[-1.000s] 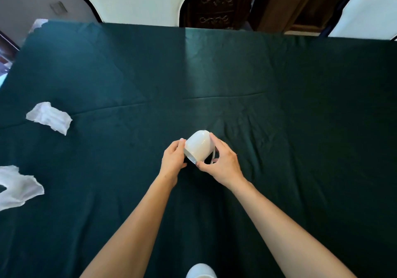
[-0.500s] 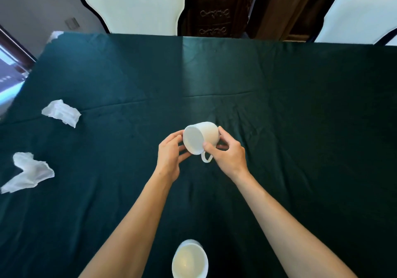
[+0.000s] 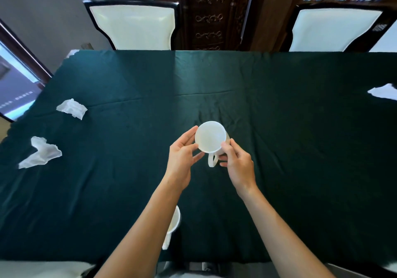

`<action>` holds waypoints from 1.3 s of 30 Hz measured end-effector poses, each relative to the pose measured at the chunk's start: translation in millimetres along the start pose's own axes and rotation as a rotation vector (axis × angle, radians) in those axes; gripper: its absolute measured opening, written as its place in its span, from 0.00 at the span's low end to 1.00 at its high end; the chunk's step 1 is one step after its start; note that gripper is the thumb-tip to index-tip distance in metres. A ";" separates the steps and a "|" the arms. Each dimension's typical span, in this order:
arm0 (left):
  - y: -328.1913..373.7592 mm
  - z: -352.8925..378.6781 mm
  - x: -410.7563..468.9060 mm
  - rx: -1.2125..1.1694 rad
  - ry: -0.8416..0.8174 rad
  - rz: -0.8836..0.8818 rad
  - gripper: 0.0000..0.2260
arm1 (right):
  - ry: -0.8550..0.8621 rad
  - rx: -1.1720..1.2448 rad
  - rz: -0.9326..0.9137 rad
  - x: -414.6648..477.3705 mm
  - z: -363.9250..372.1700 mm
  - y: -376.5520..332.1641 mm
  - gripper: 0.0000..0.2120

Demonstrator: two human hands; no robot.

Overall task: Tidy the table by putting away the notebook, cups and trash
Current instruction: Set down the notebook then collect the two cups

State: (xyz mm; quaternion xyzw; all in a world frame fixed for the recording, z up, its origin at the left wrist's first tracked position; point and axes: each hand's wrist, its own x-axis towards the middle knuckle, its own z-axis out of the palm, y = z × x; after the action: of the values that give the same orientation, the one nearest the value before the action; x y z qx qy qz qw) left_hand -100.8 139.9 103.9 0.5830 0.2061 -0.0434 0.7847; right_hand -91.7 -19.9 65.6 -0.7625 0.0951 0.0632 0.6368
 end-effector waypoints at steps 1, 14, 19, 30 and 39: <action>-3.4 3.7 -9.5 -0.004 0.002 0.006 0.23 | -0.004 0.008 0.006 -7.9 -5.1 3.1 0.17; -64.1 6.2 -98.1 -0.038 0.085 -0.004 0.17 | -0.070 0.110 0.105 -93.7 -31.0 53.8 0.16; -91.1 1.4 -112.0 -0.027 0.140 -0.075 0.17 | -0.087 0.140 0.204 -110.2 -29.3 79.1 0.18; -134.5 -3.6 -109.6 -0.012 0.204 -0.214 0.19 | -0.132 0.232 0.381 -128.1 -27.7 108.4 0.14; -157.9 -3.9 -106.8 0.001 0.224 -0.229 0.19 | -0.178 0.310 0.476 -131.4 -31.0 120.1 0.14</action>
State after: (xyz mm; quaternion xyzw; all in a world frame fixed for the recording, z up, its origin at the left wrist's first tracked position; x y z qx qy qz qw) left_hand -247.9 75.2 1.3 0.5572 0.3574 -0.0673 0.7465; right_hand -247.5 -62.4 -15.5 -0.6040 0.2236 0.2623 0.7186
